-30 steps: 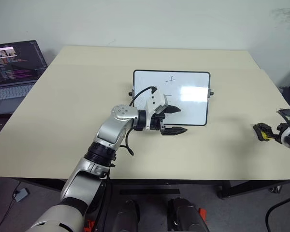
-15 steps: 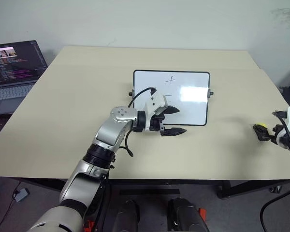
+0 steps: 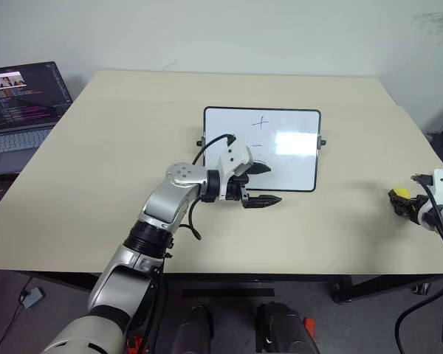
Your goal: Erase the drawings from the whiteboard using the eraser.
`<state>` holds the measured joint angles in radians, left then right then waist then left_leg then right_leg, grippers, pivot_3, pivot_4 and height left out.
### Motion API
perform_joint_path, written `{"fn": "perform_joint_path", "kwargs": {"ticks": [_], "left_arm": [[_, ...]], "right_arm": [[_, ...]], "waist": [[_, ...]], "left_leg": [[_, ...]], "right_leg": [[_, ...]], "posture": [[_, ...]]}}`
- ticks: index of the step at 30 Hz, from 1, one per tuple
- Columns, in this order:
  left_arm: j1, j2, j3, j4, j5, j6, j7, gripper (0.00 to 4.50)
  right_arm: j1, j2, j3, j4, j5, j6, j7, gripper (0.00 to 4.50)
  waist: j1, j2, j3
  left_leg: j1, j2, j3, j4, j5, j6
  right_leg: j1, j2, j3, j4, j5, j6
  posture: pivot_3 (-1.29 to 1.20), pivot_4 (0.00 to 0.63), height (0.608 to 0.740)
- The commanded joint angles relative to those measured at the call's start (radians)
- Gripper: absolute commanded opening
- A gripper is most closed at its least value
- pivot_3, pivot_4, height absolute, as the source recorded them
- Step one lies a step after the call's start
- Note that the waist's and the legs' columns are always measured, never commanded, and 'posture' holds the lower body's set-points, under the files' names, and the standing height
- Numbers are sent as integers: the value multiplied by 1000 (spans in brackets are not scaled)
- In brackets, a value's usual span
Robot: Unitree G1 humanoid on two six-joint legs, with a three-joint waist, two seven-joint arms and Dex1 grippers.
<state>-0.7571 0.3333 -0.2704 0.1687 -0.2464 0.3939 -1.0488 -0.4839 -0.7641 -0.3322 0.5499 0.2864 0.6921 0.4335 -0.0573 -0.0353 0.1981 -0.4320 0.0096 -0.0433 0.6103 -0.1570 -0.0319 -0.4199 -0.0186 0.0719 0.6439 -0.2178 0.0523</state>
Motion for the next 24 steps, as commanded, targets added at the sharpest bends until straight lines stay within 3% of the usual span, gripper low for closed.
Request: {"fn": "perform_joint_path", "kwargs": {"ticks": [1,24], "left_arm": [[8,12,23,-40,-8,2,4,4500],[13,8,23,-36,-18,11,15,4500]], "right_arm": [[-7,0,-14,-15,-2,-19,-3,1128],[14,23,-125,-135,144,83,38,1125]], "waist": [[0,0,0],[0,0,0]], "left_leg": [[0,0,0,0,0,0],[0,0,0,0,0,0]], "right_leg": [[0,0,0,0,0,0],[0,0,0,1,0,0]], "posture": [[0,150,740],[0,150,740]]}}
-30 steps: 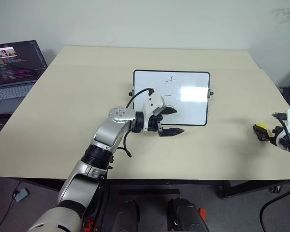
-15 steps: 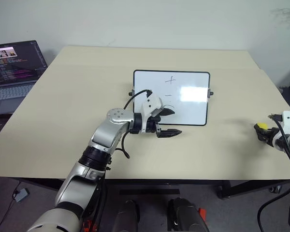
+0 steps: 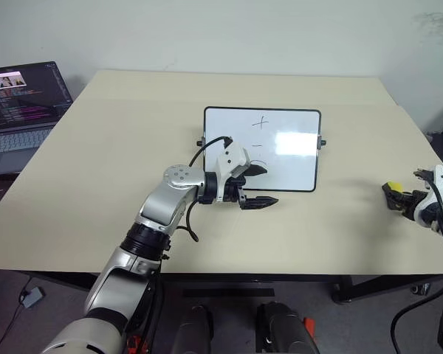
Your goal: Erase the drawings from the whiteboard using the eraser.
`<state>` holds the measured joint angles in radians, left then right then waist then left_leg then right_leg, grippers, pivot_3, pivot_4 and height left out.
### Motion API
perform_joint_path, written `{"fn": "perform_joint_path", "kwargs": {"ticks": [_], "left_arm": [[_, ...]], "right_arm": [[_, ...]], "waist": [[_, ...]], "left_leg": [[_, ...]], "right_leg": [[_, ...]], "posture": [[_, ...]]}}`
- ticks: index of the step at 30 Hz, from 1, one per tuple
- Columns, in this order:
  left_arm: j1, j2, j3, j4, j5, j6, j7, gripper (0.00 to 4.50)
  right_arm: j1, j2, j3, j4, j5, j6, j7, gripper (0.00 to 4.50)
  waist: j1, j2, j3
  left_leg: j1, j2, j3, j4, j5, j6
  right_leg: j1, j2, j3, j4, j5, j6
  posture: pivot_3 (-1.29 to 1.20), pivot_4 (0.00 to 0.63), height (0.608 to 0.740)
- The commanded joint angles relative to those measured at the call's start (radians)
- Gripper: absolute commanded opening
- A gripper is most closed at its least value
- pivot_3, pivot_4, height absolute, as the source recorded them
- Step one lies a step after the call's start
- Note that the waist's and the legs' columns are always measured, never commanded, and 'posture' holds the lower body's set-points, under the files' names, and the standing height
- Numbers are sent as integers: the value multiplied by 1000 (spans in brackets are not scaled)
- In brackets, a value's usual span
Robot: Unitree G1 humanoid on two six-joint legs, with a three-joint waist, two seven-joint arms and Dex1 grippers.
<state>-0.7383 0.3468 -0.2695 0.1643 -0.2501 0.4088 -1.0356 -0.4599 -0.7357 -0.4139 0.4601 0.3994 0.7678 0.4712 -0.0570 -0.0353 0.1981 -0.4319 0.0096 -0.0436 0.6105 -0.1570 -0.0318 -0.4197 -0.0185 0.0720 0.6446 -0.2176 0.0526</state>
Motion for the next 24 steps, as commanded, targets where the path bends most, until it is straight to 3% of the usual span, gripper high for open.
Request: {"fn": "perform_joint_path", "kwargs": {"ticks": [1,7,12,24], "left_arm": [[-6,-5,24,-30,-15,-4,1,4500],[-15,29,68,-2,-18,-11,11,4500],[-10,78,132,12,-17,-12,35,4500],[69,173,229,-54,-19,18,109,4500]], "right_arm": [[-9,-5,-41,-56,34,11,1,1125],[-53,63,-117,-258,207,114,10,1123],[-119,137,-91,-393,292,186,-35,1123],[-285,240,116,-449,286,194,-39,1123]], "waist": [[0,0,0],[-7,0,0],[-9,0,0],[0,1,0]], "left_leg": [[0,0,0,0,0,0],[0,0,0,0,0,0],[0,1,-1,0,0,0],[0,1,-1,0,0,0]], "right_leg": [[0,0,0,0,0,0],[0,1,0,1,0,0],[0,1,0,1,0,0],[-1,1,-1,1,0,0]], "posture": [[0,150,740],[0,150,740],[0,150,740],[0,150,740]]}}
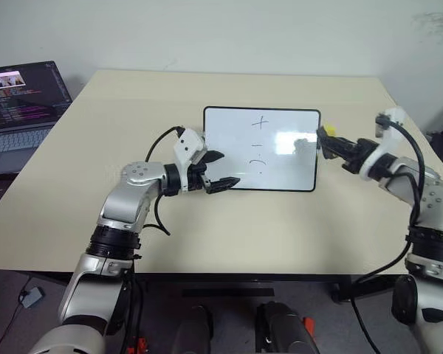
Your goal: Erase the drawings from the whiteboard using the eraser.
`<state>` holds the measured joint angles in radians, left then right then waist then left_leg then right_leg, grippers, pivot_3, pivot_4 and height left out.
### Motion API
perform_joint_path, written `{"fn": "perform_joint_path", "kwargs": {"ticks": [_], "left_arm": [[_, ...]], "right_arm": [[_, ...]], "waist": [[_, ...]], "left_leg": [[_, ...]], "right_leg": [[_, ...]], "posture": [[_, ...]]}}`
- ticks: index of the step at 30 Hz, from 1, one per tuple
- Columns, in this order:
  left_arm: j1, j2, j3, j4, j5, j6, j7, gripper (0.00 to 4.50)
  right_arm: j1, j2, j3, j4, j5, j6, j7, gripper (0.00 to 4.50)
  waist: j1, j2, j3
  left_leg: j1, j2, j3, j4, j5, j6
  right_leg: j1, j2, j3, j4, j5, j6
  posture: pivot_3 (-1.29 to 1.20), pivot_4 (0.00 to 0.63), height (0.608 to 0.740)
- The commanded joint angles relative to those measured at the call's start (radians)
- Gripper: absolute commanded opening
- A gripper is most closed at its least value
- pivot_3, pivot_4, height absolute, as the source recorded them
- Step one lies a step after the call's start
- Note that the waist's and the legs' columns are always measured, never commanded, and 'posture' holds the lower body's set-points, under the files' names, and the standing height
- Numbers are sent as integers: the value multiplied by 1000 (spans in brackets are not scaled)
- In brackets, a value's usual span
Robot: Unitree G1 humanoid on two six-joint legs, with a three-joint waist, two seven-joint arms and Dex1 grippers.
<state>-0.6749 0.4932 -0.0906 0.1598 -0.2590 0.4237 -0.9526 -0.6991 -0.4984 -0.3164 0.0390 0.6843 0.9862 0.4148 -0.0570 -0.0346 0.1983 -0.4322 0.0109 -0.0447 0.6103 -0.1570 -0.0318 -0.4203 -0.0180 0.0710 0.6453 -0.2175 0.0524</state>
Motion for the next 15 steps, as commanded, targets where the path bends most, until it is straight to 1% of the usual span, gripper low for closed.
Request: {"fn": "perform_joint_path", "kwargs": {"ticks": [1,7,11,12,14,15], "left_arm": [[14,35,61,-55,-8,4,38,4500],[60,77,119,-91,-2,20,121,4500],[87,96,145,-123,-6,35,155,4500],[92,99,150,-130,-7,39,162,4500],[100,99,161,-145,-4,44,187,4500],[101,97,163,-150,-2,45,199,4500]], "right_arm": [[-60,9,32,-23,-1,-29,22,1123],[-107,24,135,-2,-55,-76,60,1123],[-129,27,217,25,-132,-144,91,1123],[-136,23,251,36,-172,-182,97,1123],[-157,-8,398,80,-363,-345,91,1123],[-165,-17,449,103,-435,-409,88,1123]], "waist": [[0,0,0],[0,0,0],[0,0,0],[0,0,0],[0,0,0],[0,0,0]], "left_leg": [[0,0,0,0,0,0],[0,0,0,0,0,0],[0,0,0,0,0,0],[0,0,0,0,0,0],[0,0,0,0,0,0],[0,0,0,0,0,0]], "right_leg": [[0,0,0,0,0,0],[0,0,0,0,0,0],[0,0,0,0,0,0],[0,0,0,0,0,0],[0,0,0,0,0,0],[0,0,0,0,0,0]], "posture": [[0,150,740],[0,150,740],[0,150,740],[0,150,740],[0,150,740],[0,150,740]]}}
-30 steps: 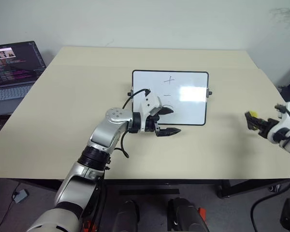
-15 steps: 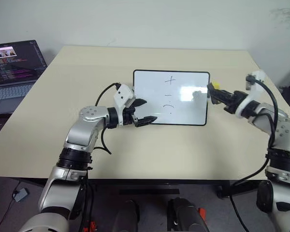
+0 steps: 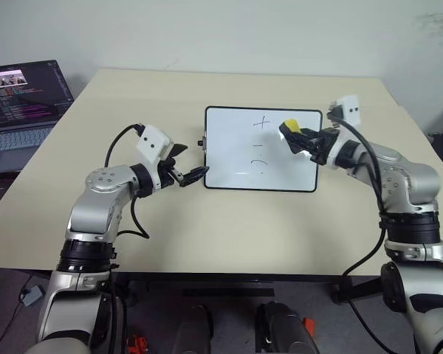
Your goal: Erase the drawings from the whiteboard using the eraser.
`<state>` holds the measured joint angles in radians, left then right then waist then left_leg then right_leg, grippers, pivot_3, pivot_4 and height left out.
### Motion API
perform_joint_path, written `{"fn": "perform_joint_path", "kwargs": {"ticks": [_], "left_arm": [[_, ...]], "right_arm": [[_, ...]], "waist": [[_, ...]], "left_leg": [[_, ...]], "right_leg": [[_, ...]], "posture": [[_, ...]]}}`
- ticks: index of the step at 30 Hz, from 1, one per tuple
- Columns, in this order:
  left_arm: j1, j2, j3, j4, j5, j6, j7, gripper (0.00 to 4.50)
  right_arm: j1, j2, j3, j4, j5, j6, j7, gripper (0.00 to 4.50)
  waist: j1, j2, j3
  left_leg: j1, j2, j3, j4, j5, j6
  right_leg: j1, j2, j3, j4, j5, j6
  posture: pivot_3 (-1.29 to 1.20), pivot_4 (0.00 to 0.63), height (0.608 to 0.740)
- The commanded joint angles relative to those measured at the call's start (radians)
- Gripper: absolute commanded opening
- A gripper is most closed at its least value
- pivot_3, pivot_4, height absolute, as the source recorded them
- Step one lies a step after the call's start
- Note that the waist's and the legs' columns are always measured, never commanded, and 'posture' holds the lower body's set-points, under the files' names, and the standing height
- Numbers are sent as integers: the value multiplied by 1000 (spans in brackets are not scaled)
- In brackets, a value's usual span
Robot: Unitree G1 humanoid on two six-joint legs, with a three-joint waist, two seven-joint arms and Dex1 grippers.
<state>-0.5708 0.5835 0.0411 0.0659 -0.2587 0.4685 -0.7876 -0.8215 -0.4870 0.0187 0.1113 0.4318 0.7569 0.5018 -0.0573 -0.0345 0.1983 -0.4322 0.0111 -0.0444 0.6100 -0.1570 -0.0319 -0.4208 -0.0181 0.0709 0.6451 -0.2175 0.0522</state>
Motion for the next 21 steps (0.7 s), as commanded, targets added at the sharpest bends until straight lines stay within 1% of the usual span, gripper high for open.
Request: {"fn": "perform_joint_path", "kwargs": {"ticks": [1,6,7,11,14,17,21], "left_arm": [[-6,2,32,-59,-2,1,47,4500],[-30,-22,22,-72,-1,5,96,4500],[-37,-28,16,-75,-4,5,97,4500],[-65,-48,-9,-72,-2,1,92,4500],[-104,-67,-33,-50,10,0,97,4500],[-121,-72,-49,-39,20,2,97,4500],[-124,-77,-66,-56,22,22,101,4500]], "right_arm": [[-55,-26,148,48,-235,-246,-2,1123],[-113,30,199,111,-347,-458,10,1123],[-131,45,215,146,-377,-497,3,1123],[-205,103,252,317,-469,-625,-8,1123],[-281,147,267,491,-521,-708,-19,1123],[-340,171,271,640,-565,-762,-24,1123],[-405,184,275,781,-611,-806,-21,1123]], "waist": [[0,0,0],[0,0,0],[0,0,0],[0,0,0],[0,0,0],[0,0,0],[0,0,0]], "left_leg": [[0,0,0,0,0,0],[0,0,0,-1,0,0],[0,0,0,-1,0,0],[0,0,0,-1,0,0],[0,0,0,0,0,0],[0,0,0,-1,0,0],[0,0,0,-2,0,0]], "right_leg": [[0,0,0,0,0,0],[-1,0,0,0,0,0],[-1,0,0,0,2,4],[-1,0,-1,0,3,3],[0,0,-1,0,2,3],[0,0,-1,0,3,3],[-1,0,-1,0,3,4]], "posture": [[0,150,740],[0,150,740],[0,150,740],[0,150,740],[0,150,740],[0,150,740],[0,150,740]]}}
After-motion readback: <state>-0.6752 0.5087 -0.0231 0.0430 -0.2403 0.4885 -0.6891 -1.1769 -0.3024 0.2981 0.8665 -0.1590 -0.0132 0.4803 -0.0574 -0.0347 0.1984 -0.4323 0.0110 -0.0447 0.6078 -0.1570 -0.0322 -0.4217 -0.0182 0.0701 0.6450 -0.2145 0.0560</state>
